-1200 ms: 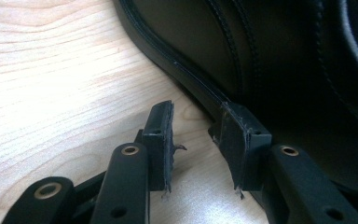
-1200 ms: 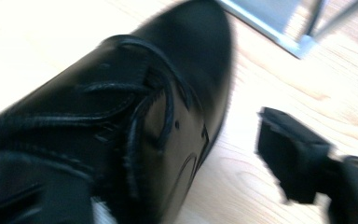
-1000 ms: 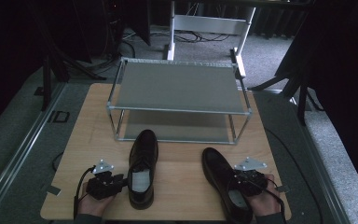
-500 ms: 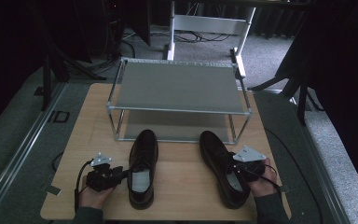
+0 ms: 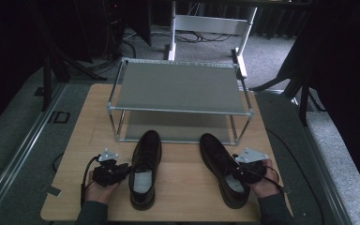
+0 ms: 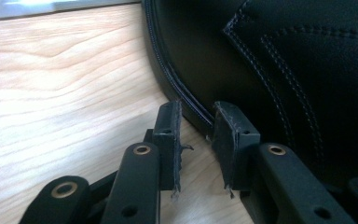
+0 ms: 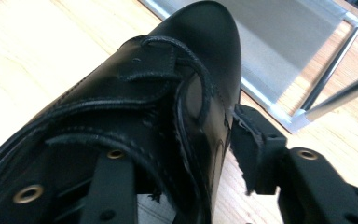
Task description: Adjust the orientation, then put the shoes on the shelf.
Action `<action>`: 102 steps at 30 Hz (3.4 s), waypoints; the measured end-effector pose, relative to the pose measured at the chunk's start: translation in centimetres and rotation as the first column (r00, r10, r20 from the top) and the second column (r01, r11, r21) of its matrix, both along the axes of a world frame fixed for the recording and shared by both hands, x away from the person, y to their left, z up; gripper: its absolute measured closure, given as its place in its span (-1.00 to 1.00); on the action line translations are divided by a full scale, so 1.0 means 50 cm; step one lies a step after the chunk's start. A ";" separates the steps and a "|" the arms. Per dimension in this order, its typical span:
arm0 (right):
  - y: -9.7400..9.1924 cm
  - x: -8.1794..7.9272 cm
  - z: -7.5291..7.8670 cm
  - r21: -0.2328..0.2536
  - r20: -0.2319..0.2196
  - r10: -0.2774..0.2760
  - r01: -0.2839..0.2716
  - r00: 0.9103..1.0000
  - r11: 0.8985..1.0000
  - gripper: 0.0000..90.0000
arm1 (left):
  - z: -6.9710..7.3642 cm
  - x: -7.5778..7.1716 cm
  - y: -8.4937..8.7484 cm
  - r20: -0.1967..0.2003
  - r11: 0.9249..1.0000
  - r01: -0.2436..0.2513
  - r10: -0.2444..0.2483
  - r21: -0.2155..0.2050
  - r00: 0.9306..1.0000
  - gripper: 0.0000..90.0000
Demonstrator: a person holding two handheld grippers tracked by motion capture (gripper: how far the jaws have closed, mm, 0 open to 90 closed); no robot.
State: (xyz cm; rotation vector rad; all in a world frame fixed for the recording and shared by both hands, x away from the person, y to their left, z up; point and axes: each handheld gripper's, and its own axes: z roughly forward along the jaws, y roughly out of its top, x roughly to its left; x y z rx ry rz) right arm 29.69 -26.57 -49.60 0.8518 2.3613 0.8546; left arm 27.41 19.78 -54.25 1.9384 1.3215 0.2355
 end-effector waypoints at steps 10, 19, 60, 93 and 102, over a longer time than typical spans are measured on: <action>-0.021 -0.029 0.007 0.060 -0.014 -0.013 0.014 1.000 0.998 0.04 | 0.002 0.010 -0.043 0.010 0.999 0.041 -0.041 0.007 0.999 0.60; -0.020 -0.054 0.026 0.082 -0.008 0.012 -0.012 1.000 0.997 -0.04 | 0.004 0.007 -0.052 0.004 0.999 0.040 -0.040 0.012 0.999 0.66; -0.032 -0.045 0.030 0.072 -0.065 -0.008 0.012 0.998 0.997 0.72 | -0.002 0.002 -0.177 0.003 0.987 0.157 -0.156 -0.035 0.988 0.66; -0.024 -0.053 0.031 0.160 -0.086 0.146 -0.131 0.986 0.978 0.77 | -0.006 -0.010 -0.212 -0.008 0.974 0.213 -0.214 -0.075 0.977 0.67; -0.011 -0.056 0.030 0.149 -0.082 0.139 -0.126 0.987 0.981 0.77 | -0.008 -0.017 -0.239 -0.019 0.960 0.264 -0.267 -0.093 0.964 0.67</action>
